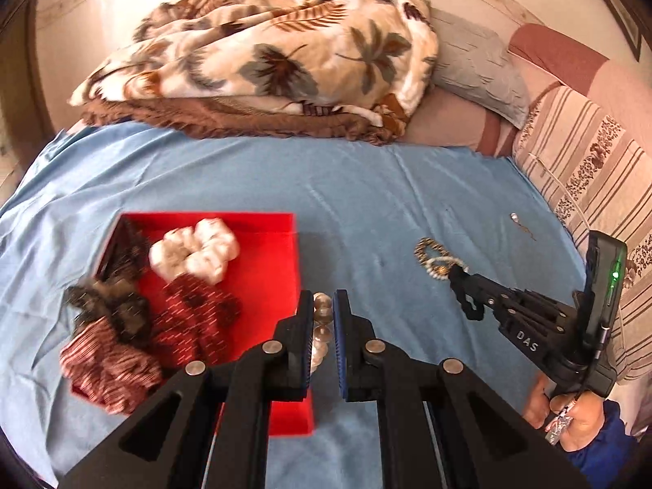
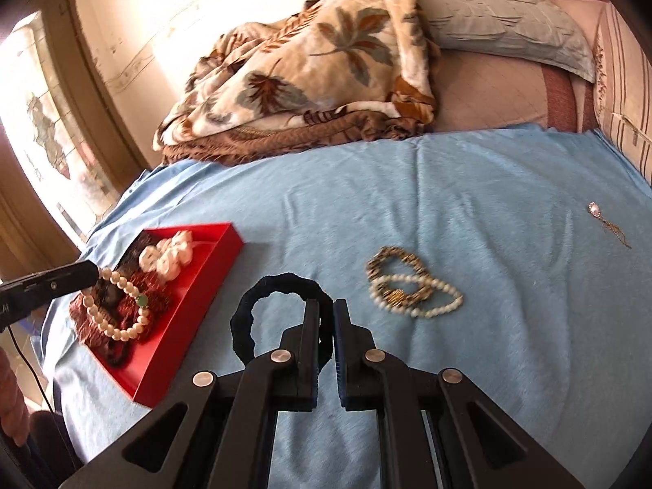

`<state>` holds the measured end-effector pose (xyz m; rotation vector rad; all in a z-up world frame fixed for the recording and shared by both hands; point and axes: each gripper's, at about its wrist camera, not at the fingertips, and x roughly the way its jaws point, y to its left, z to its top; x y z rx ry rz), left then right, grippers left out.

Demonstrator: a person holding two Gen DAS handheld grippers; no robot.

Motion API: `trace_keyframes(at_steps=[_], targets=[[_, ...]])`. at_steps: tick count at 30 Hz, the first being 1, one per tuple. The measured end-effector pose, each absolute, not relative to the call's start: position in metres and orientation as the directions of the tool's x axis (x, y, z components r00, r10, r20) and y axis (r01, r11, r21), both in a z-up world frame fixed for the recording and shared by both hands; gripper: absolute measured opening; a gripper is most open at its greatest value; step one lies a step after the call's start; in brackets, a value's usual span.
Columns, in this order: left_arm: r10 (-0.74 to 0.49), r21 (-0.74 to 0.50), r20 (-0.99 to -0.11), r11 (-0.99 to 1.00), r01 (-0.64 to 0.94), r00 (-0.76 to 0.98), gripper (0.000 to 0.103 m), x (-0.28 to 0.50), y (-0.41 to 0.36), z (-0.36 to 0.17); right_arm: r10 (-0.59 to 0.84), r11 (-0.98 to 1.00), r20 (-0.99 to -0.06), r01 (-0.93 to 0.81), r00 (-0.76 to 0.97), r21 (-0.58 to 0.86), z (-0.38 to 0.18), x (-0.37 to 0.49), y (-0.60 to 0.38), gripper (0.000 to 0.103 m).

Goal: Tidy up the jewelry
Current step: 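Carry both items into the red tray and open both tools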

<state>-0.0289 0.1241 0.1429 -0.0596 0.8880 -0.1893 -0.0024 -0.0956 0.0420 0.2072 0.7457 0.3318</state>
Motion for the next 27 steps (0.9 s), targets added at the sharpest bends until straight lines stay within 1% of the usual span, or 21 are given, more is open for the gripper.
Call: trace_keyframes(at_steps=[5,12,16,20,24,27], targets=[[-0.177,-0.163,-0.780,0.984,0.078,0.600,0.009,-0.043,0.160,0.129,0.384,0.923,-0.636,-0.262,0.669,0.281,0.045,-0.018,-0.071,0.007],[-0.136,-0.151,-0.820,0.988,0.019,0.556,0.009,-0.056,0.189,0.093,0.427,0.903,-0.644,-0.344,0.635,0.259,0.055,-0.031,-0.023,0.007],[-0.177,-0.209,-0.827,0.978,0.002,0.533,0.009,-0.063,0.207,0.075,0.460,0.878,-0.653,-0.418,0.601,0.234,0.061,-0.031,0.014,0.007],[-0.189,-0.217,-0.829,0.976,0.009,0.526,0.009,-0.068,0.211,0.064,0.480,0.849,-0.678,-0.488,0.556,0.201,0.058,-0.024,0.058,0.007],[-0.224,-0.242,-0.815,0.970,0.037,0.534,0.010,-0.075,0.217,0.058,0.459,0.838,-0.718,-0.524,0.523,0.153,0.045,-0.013,0.092,0.007],[-0.255,-0.268,-0.800,0.962,0.057,0.543,0.010,-0.078,0.221,0.058,0.415,0.842,-0.748,-0.530,0.518,0.100,0.032,-0.003,0.107,0.007]])
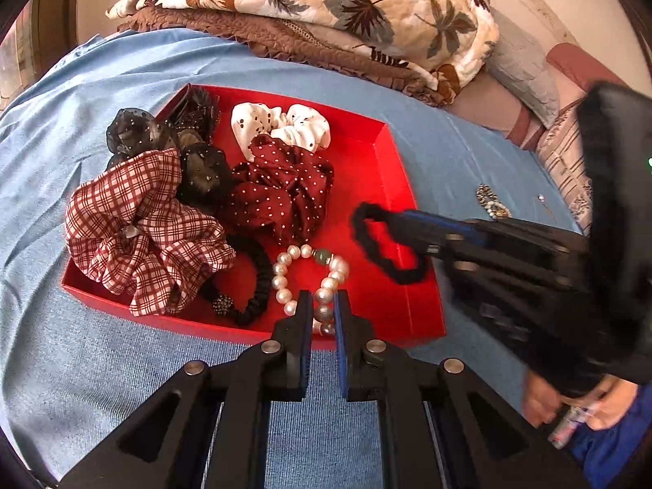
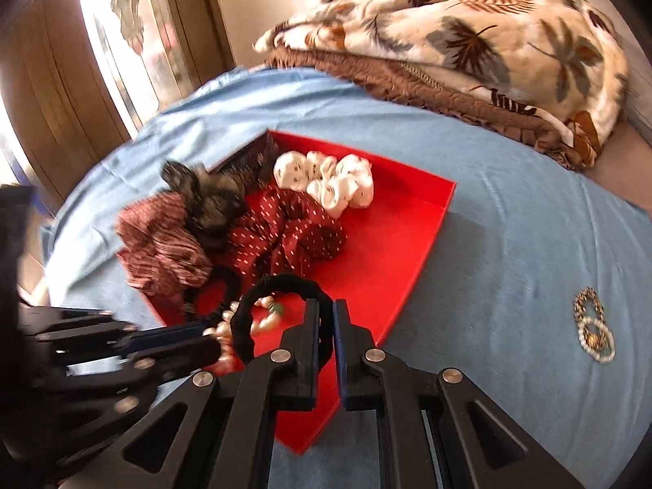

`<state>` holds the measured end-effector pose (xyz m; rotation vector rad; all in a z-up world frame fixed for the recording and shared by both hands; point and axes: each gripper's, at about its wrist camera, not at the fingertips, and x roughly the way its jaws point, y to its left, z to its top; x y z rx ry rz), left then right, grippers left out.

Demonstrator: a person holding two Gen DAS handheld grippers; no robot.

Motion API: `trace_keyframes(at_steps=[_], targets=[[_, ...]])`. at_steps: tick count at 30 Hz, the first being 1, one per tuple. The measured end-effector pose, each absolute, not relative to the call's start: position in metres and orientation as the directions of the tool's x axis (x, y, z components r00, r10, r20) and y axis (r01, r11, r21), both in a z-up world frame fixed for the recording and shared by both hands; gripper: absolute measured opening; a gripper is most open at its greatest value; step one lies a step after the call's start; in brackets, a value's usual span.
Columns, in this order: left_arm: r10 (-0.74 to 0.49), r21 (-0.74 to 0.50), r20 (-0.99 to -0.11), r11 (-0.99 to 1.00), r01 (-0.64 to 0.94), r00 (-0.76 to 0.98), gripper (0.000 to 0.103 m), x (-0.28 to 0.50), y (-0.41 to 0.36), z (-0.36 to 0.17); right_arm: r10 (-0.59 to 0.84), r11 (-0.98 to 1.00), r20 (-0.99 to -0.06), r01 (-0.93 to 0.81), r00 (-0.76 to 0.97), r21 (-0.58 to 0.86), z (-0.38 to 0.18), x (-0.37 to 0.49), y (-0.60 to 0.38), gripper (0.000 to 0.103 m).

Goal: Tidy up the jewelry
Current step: 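Carry both items into the red tray and open both tools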

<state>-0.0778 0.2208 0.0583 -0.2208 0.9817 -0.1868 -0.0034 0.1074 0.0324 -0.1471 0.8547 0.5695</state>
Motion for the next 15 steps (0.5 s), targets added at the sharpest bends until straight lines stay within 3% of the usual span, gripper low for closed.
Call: trace_keyframes(at_steps=[5,9,15], targets=[[-0.307,-0.311,-0.775,0.946,0.090,0.552,0.022,-0.080,0.223,0.059,0.367,0.854,-0.765,-0.518,0.529,0.052,0.021,0.003,0.115,0.009],[-0.318,-0.309,-0.761,0.944,0.116,0.565,0.041,-0.083,0.219,0.062,0.355,0.861,-0.766,-0.507,0.536,0.043,0.020,0.005,0.114,0.009],[-0.332,-0.300,-0.743,0.941,0.155,0.581,0.045,-0.087,0.213,0.066,0.361,0.868,-0.757,-0.494,0.545,0.058,0.026,0.007,0.111,0.010]])
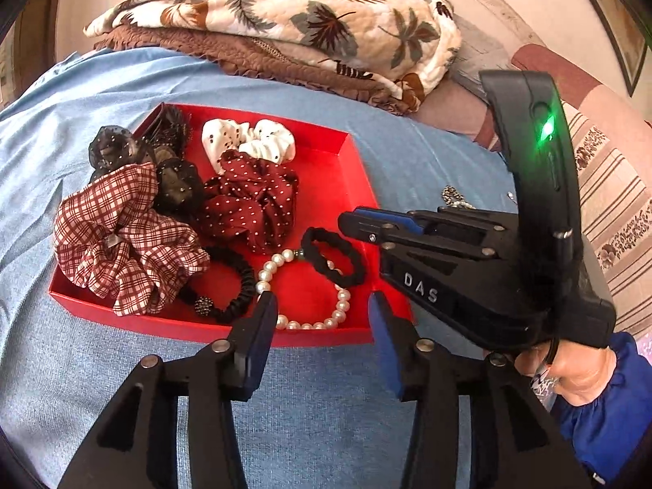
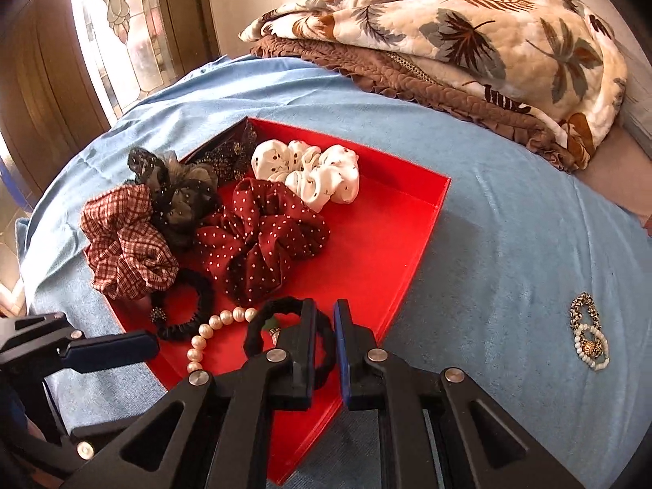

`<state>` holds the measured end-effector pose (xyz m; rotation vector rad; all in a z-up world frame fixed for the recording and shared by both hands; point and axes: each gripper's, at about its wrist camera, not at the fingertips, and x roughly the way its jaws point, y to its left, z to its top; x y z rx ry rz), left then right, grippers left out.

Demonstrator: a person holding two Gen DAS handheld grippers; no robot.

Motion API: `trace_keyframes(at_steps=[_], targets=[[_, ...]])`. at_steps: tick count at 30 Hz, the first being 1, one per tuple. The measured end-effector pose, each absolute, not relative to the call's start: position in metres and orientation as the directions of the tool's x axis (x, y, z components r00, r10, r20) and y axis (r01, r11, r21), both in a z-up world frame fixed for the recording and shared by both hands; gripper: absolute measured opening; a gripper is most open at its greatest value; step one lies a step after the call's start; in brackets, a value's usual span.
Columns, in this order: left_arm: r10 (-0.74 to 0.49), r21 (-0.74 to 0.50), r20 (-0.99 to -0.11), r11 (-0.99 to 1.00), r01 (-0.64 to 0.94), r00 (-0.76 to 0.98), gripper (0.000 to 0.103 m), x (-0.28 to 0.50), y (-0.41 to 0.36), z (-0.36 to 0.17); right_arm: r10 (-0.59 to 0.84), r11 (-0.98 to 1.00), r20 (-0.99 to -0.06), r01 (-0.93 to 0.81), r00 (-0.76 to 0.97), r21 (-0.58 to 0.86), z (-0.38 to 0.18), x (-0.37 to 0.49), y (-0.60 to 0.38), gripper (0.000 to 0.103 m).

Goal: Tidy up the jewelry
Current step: 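Carry both items into the red tray and open both tools, then move both open tools back toward the remaining bracelets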

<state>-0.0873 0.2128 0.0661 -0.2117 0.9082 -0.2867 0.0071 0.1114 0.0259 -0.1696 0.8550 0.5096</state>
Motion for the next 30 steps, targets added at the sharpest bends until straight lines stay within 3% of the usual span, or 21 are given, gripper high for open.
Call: trace_keyframes(at_steps=[10,15,23,30], targets=[[-0.285,-0.265,-0.744,0.956,0.125,0.604,0.045,-0.094,0.214,0.067,0.348,0.905,-0.705,-0.419,0.618,0.080,0.058,-0.013,0.057,0.023],[-0.254,-0.244,-0.742,0.964,0.104,0.621,0.045,-0.099,0.214,0.072,0.291,0.945,-0.705,-0.308,0.646,0.107,0.057,-0.029,-0.010,0.043],[-0.180,-0.158,-0.753,0.983,0.091,0.633,0.045,-0.110,0.197,0.089,0.165,0.985,-0.736,-0.074,0.657,0.155,0.040,-0.055,-0.128,0.044],[-0.176,-0.103,-0.746,0.983,0.150,0.643,0.050,-0.117,0.161,0.109,0.150,0.980,-0.727,-0.004,0.670,0.199,0.034,-0.052,-0.172,0.044]])
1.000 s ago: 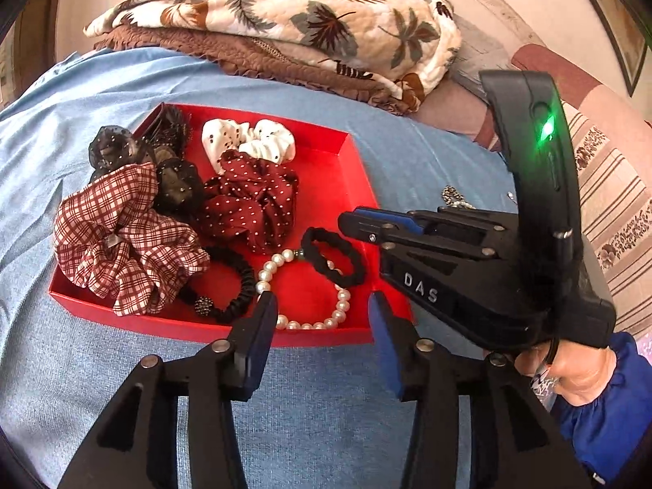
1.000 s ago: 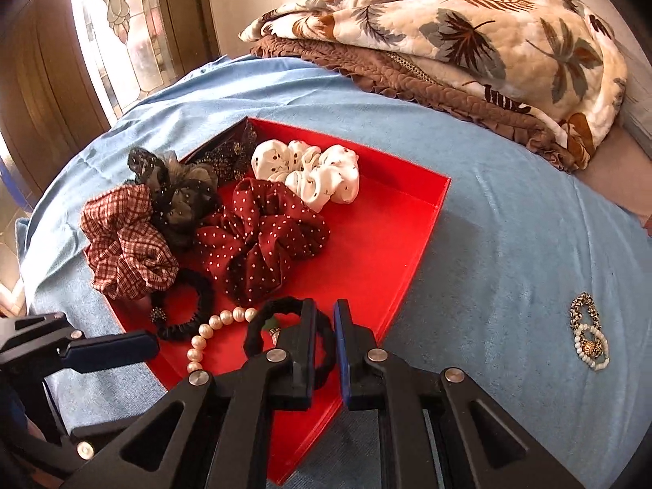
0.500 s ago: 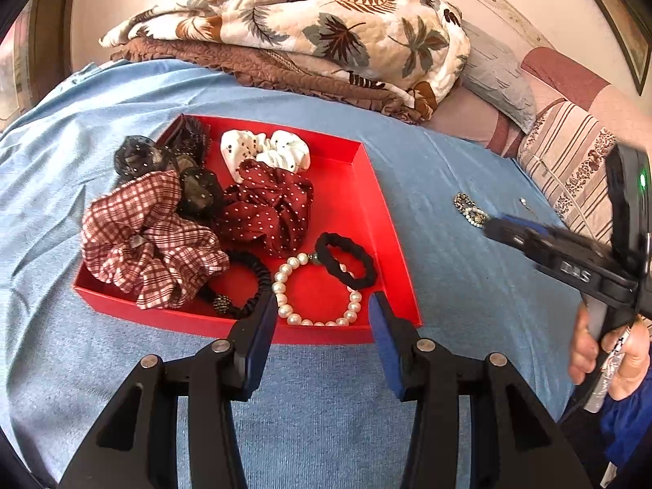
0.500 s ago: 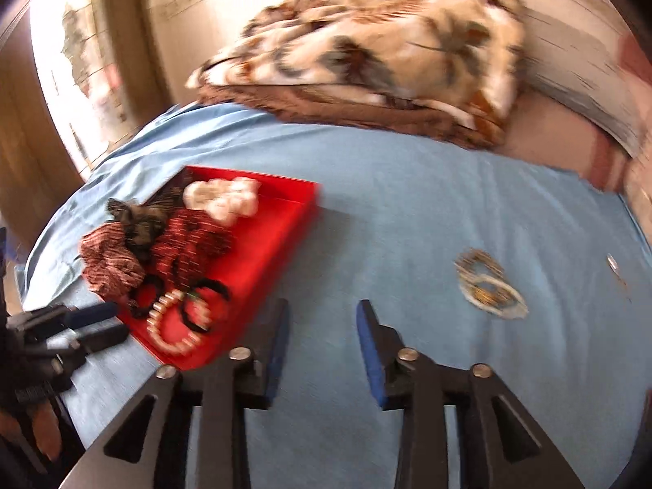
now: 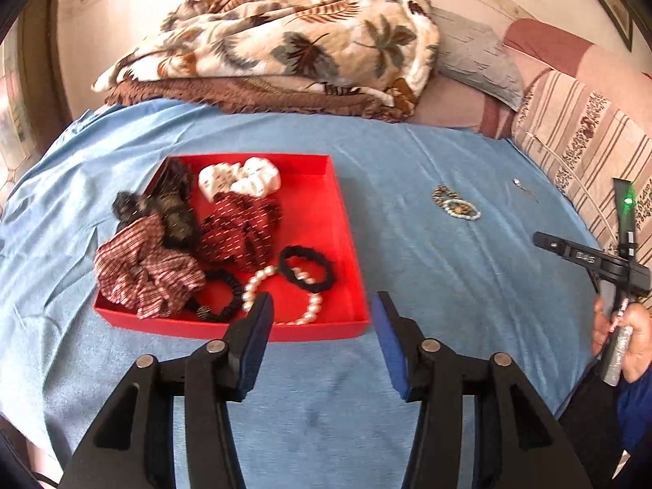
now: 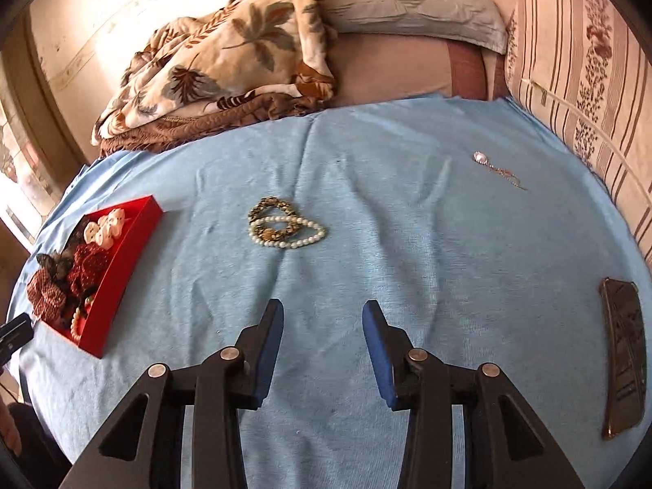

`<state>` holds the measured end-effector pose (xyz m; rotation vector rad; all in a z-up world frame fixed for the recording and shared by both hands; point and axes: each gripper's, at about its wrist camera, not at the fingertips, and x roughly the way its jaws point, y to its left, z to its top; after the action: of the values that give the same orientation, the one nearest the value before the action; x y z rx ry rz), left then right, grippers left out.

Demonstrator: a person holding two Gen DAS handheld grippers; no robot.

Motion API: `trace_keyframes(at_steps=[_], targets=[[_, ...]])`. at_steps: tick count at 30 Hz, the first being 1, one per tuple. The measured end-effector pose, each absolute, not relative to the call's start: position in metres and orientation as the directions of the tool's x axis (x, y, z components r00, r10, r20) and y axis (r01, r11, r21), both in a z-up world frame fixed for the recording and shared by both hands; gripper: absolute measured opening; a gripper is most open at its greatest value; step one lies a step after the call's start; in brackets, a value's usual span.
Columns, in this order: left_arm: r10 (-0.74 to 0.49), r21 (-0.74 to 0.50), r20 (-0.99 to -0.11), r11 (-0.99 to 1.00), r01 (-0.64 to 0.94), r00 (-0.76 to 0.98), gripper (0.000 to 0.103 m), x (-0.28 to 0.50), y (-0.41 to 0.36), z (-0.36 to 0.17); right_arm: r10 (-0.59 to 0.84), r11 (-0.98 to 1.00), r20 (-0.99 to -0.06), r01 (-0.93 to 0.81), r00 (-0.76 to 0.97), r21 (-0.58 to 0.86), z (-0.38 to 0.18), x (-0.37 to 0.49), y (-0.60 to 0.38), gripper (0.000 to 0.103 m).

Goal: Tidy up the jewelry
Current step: 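Move both open tools back toward the remaining bracelets, then grasp the gold beaded bracelet with the left tool while the right tool grasps the white pearl bracelet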

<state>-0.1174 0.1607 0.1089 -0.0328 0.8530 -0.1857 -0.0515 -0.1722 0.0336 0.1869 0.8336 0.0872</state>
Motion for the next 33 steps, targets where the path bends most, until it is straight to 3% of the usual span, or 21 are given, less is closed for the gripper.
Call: trace_keyframes(at_steps=[12,13,17,26,33], targets=[[-0.189,-0.092,-0.793,0.977,0.193,0.578,0.051,-0.091,0.119,0.095,0.154,0.988,-0.750,-0.084,0.643,0.130,-0.001,0.046,-0.149,0.041],[-0.186,-0.088,-0.798,0.977,0.194,0.574,0.050,-0.087,0.117,0.093,0.148,0.989,-0.754,-0.094,0.641,0.114,-0.004,0.053,-0.146,0.038],[-0.184,-0.093,-0.811,0.978,0.188,0.556,0.051,-0.070,0.111,0.088,0.142,0.989,-0.774,-0.119,0.617,0.086,-0.015,0.064,-0.140,0.006],[-0.202,-0.096,-0.832,0.970,0.224,0.517,0.051,-0.013,0.062,0.088,0.139,0.987,-0.837,-0.005,0.530,0.161,-0.010,0.017,-0.187,0.007],[-0.219,-0.127,-0.863,0.966,0.224,0.455,0.050,0.051,0.009,0.059,0.181,0.973,-0.809,0.019,0.559,0.231,-0.012,0.006,-0.209,0.009]])
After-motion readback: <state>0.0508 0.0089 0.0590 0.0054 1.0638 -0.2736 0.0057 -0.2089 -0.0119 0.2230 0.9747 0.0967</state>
